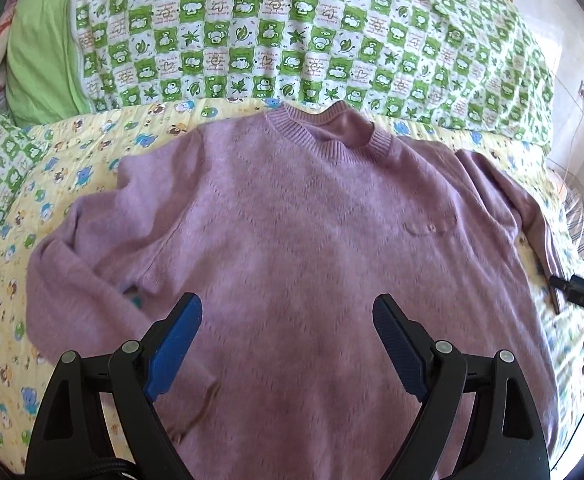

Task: Fold small clothes
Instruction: 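Grasp the sleeve cuff with the right gripper and fold it across the body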

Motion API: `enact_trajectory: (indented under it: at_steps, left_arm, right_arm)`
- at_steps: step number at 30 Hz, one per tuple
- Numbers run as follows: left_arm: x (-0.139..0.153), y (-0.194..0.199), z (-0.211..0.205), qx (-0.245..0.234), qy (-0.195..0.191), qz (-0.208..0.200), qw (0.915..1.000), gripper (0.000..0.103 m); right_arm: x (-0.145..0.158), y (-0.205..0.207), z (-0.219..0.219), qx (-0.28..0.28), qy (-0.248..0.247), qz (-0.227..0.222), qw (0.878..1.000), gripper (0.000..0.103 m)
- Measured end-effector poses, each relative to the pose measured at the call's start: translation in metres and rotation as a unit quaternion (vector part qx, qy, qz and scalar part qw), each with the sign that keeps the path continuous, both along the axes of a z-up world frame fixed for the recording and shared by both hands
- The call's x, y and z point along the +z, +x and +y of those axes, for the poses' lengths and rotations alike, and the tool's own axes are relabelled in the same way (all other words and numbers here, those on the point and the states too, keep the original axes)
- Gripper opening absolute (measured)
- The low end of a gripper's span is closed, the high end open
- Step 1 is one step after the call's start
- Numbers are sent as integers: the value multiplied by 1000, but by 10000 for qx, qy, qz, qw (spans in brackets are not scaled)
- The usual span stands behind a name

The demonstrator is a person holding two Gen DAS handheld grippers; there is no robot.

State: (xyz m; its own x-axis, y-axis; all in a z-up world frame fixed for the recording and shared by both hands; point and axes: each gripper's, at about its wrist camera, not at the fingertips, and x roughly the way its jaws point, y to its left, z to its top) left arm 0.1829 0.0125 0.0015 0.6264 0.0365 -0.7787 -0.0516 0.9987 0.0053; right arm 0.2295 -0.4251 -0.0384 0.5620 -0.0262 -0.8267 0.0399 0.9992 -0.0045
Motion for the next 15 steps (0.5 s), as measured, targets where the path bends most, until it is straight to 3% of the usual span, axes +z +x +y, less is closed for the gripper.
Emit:
enact_trajectory:
  at_steps: [2, 5, 8, 9, 10, 15]
  left_arm:
    - [-3, 9, 0, -1, -1, 44, 10000, 88]
    - [-11, 17, -1, -13, 123, 159, 9998, 88]
    - [-16, 23, 2, 5, 81, 187, 9998, 88]
    - [-17, 24, 3, 20, 48, 197, 9998, 88]
    - [-18, 25, 4, 32, 36, 205, 9998, 88]
    - [-13, 23, 13, 120, -8, 162, 9998, 88]
  right_arm:
    - [-10, 6, 0, 51, -107, 215, 9997, 88]
    - [-29, 18, -7, 51, -203, 565, 9982, 64]
    - [-43, 21, -16, 6, -252, 753, 9968, 34]
    - [-40, 22, -17, -4, -235, 774, 9967, 10]
    - [-35, 23, -18, -9, -132, 787, 9968, 5]
    - [23, 26, 26, 632, 767, 331, 9945, 5]
